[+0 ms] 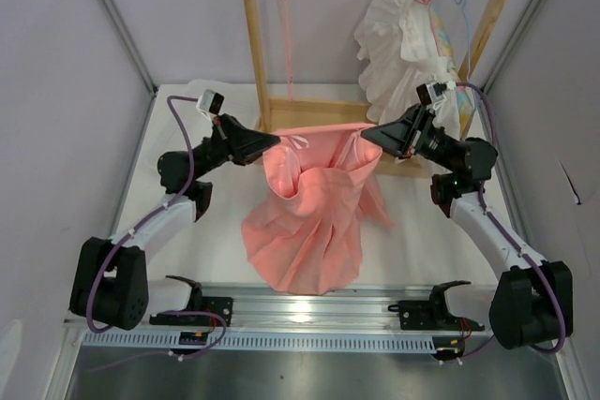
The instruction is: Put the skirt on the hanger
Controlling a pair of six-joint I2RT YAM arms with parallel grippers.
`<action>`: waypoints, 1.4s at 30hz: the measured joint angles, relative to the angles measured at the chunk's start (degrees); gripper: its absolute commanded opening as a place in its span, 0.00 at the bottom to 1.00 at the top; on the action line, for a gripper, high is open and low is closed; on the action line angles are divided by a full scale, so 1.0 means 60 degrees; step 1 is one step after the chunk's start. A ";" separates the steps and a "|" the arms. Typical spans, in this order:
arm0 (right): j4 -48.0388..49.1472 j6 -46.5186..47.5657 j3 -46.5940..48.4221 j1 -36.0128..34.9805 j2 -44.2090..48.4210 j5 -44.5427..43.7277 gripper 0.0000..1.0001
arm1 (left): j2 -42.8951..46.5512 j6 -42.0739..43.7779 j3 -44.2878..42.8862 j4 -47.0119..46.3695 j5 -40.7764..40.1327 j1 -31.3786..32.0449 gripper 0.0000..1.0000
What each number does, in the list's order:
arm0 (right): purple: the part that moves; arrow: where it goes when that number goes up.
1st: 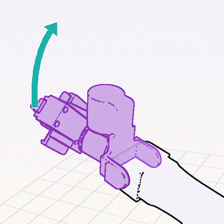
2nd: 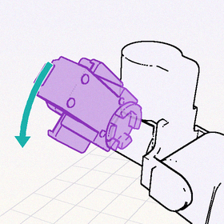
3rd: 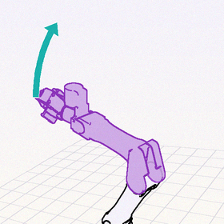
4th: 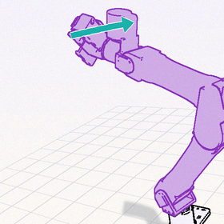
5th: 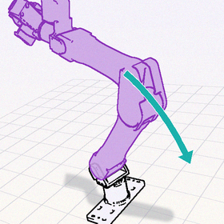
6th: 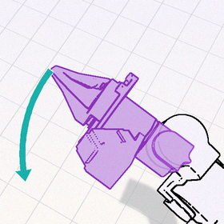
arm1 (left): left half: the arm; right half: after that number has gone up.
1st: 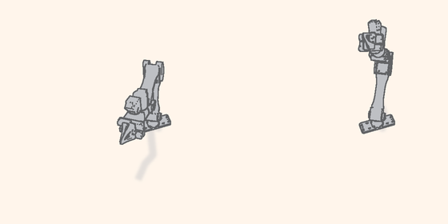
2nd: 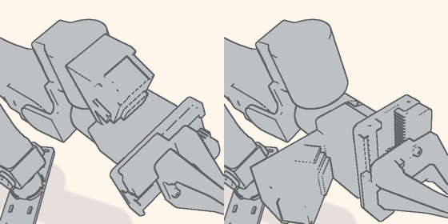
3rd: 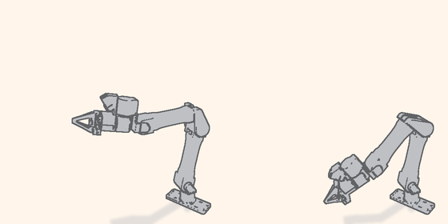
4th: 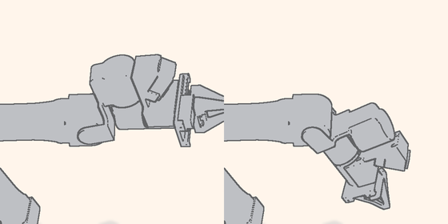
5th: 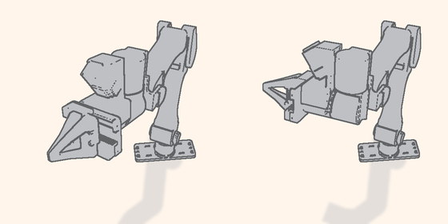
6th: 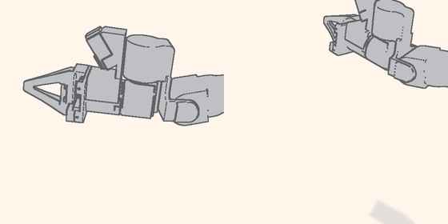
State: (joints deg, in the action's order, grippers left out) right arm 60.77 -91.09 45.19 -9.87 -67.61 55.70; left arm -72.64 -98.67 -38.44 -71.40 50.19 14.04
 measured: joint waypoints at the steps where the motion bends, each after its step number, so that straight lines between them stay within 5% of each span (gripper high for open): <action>1: 0.0215 -0.0452 0.0157 -0.0131 -0.0087 -0.0102 0.00 | 0.0040 -0.0087 -0.0022 -0.0091 -0.0084 -0.0033 0.00; 9: 0.0237 -0.2062 0.3289 -0.1759 -0.0984 -0.0346 0.00 | 0.0780 0.0608 0.0390 0.0011 -0.0386 -0.0372 0.00; 18: -0.0040 -0.2477 0.6532 -0.2656 -0.2076 -0.0597 0.00 | 0.2262 0.6266 -0.2146 0.6827 -0.2393 0.1005 0.00; 26: -0.0521 -0.2080 0.7639 -0.3359 -0.3220 -0.0550 0.00 | 0.1574 0.7712 -0.1861 0.7406 -0.3861 0.2102 0.07; 31: -0.0834 -0.0637 0.7632 -0.3410 -0.3049 -0.0313 0.00 | 0.1362 0.8615 -0.1643 0.8091 -0.5122 0.3031 0.37; 34: -0.1377 0.0892 0.7326 -0.3501 -0.2014 -0.0025 0.00 | 0.1410 0.8987 -0.0918 0.9045 -0.5537 0.3162 0.47; 42: -0.4342 0.5093 0.5486 -0.3636 0.0251 -0.0197 0.00 | 0.2892 0.9923 -0.0765 1.1282 -0.5956 0.2830 0.49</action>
State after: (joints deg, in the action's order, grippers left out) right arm 34.72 -60.53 78.11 -31.68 -66.11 54.52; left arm -55.29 -39.13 -43.03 -3.70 14.46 31.03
